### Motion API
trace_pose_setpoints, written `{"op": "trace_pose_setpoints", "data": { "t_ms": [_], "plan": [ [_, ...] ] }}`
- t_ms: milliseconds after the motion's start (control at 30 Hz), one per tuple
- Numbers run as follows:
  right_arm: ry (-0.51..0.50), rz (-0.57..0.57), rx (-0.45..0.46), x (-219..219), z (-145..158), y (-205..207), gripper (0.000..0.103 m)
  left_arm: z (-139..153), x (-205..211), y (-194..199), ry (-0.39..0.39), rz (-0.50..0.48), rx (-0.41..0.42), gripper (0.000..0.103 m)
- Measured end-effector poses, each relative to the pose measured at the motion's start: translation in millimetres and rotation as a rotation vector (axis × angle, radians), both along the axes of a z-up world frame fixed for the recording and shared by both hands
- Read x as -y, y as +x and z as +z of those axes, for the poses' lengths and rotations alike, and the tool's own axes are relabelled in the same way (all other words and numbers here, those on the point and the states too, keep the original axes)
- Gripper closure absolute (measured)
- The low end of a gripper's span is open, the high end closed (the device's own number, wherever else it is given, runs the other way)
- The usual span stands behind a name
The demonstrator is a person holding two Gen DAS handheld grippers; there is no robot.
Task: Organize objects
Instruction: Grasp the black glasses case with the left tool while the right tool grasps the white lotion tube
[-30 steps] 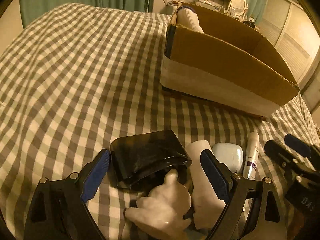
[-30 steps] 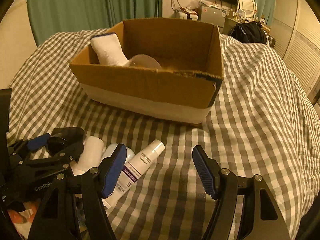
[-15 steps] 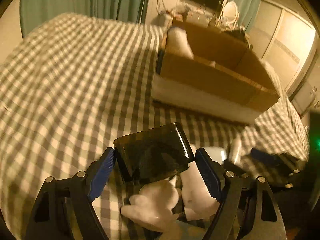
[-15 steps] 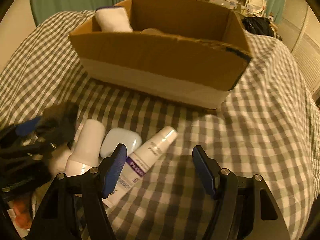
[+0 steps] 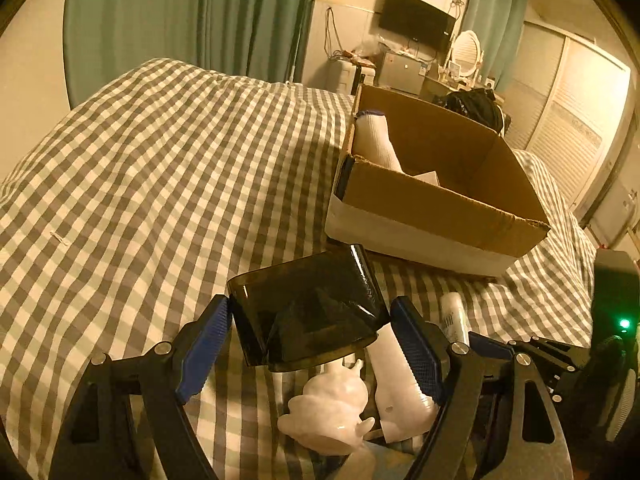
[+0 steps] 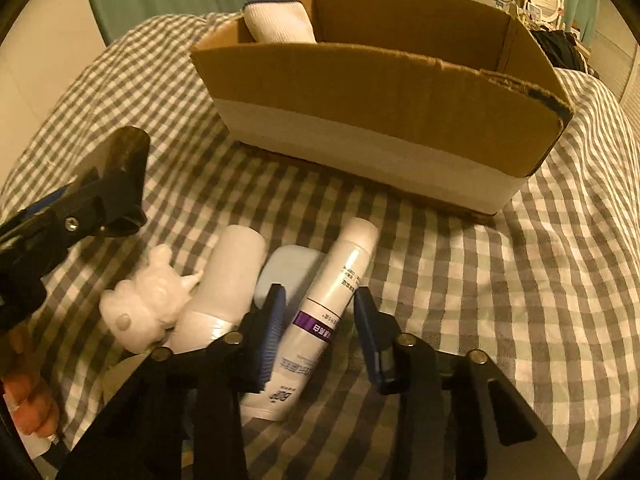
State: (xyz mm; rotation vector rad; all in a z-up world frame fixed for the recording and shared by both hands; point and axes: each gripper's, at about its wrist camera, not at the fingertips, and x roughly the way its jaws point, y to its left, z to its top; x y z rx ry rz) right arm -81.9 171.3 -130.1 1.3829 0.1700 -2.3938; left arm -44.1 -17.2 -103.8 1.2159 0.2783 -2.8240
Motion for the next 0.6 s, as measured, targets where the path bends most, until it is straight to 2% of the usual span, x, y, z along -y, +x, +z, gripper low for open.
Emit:
{"op": "trace_pose_setpoints", "data": {
  "t_ms": [67,267,433,600],
  "plan": [
    [-0.005,0.009,-0.018,1.6,4.9,3.2,0.084,1.4,-0.9,-0.2,0.001,-0.001,0.001,0.02],
    [-0.019,0.015,-0.052,0.2,13.9,11.6,0.086,8.2,0.1,6.3,0.045,-0.01,0.007,0.02],
    [-0.034,0.004,-0.11,-10.7,29.2,28.1,0.086,18.6,-6.5,17.0,0.028,-0.014,0.001,0.02],
    [-0.068,-0.008,-0.167,-20.2,57.2,44.8,0.086,35.1,-17.5,31.2,0.023,-0.039,-0.01,0.02]
  ]
}}
